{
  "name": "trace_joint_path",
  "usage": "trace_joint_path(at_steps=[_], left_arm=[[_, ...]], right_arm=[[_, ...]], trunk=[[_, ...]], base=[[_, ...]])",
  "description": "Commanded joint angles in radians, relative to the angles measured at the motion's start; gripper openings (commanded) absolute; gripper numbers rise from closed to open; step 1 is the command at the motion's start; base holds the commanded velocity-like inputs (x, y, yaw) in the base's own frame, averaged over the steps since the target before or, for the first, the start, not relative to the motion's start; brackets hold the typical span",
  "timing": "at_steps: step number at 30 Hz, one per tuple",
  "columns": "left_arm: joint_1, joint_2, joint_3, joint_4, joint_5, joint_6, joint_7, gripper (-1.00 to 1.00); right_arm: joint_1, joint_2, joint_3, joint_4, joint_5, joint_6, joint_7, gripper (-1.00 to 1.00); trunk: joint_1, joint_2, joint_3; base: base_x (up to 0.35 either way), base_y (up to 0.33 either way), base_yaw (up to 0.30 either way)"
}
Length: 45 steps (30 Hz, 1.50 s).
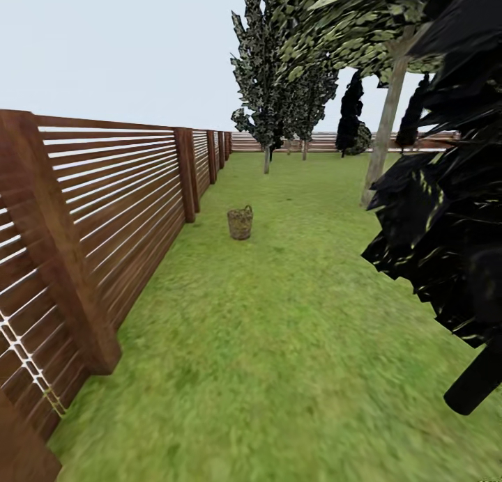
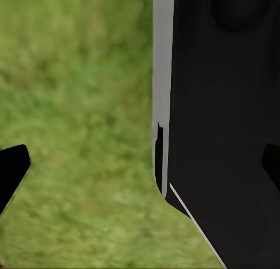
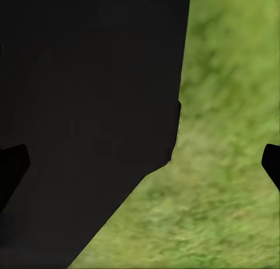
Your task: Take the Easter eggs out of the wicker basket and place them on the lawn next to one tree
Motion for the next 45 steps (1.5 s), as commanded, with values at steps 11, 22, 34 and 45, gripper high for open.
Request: trace_joint_path(at_steps=[11, 22, 34, 45], left_arm=[[0.001, 0.0, 0.0, -0.002, 0.001, 0.0, -0.001, 1.0], [0.001, 0.0, 0.0, -0.002, 0.001, 0.0, -0.001, 1.0], [0.001, 0.0, 0.0, -0.002, 0.001, 0.0, -0.001, 1.0], [0.001, 0.0, 0.0, -0.003, 0.001, 0.0, -0.001, 1.0]], right_arm=[[-0.001, 0.0, -0.001, 0.001, -0.002, -0.002, 0.0, 1.0], [0.0, 0.0, 0.0, 0.001, 0.001, -0.002, 0.001, 1.0], [-0.001, 0.0, -0.003, 0.001, -0.004, -0.002, 0.0, 1.0], [-0.001, 0.0, -0.003, 0.001, -0.005, -0.002, -0.006, 1.0]], trunk=[[0.001, 0.0, -0.001], [0.001, 0.0, -0.001], [0.001, 0.0, -0.001], [0.001, 0.0, -0.001]], base=[[0.331, 0.071, -0.219], [0.294, 0.001, -0.072], [0.291, 0.0, -0.099], [0.246, 0.0, 0.0]])
